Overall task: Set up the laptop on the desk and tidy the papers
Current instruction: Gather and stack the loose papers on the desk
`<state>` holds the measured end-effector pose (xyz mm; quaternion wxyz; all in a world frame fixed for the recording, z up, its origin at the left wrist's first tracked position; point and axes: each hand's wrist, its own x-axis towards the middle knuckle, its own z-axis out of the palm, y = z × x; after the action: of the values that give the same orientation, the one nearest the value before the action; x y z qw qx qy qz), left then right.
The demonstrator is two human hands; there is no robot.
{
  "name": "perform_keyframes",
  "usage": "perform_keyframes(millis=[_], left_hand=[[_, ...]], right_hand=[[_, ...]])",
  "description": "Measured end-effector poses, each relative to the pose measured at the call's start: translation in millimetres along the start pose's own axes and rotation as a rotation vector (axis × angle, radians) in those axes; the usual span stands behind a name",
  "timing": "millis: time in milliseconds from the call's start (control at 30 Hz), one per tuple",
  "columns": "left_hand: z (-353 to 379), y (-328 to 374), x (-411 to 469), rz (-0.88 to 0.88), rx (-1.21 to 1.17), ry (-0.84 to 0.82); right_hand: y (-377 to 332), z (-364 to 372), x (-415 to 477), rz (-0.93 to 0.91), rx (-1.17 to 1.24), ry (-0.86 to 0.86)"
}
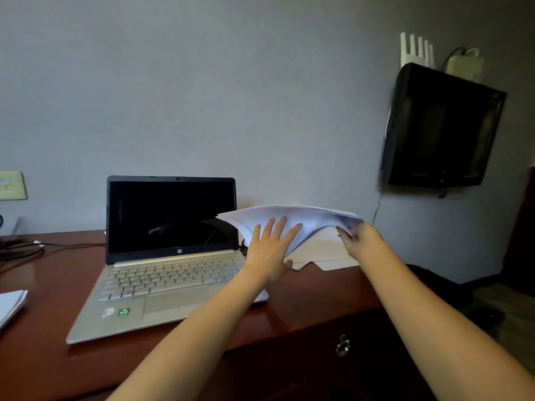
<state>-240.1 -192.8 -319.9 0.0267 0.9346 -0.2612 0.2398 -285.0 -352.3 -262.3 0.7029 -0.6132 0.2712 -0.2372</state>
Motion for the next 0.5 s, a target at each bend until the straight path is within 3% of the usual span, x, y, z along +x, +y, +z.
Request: perform_keyframes(millis=[67,100,167,300,500], left_hand=[[-3,5,4,-0.020,-0.006,0.019],[-6,7,5,-0.031,-0.019,0.013],[-11,10,8,-0.051,-0.077,-0.001],[-17,10,13,-0.020,-0.188,0.022],[-25,4,10,0.019,-0.161,0.063]], right_hand=[[-5,-3,-6,0.028,0.181,0.020],[-6,-5,0,0.133,0.502,-0.031],[-5,-8,10,0.151,0.787,-0.075],[-3,-20,12,0.087,0.571,-0.076],[6,-22,29,0.118,0.442,-0.064]])
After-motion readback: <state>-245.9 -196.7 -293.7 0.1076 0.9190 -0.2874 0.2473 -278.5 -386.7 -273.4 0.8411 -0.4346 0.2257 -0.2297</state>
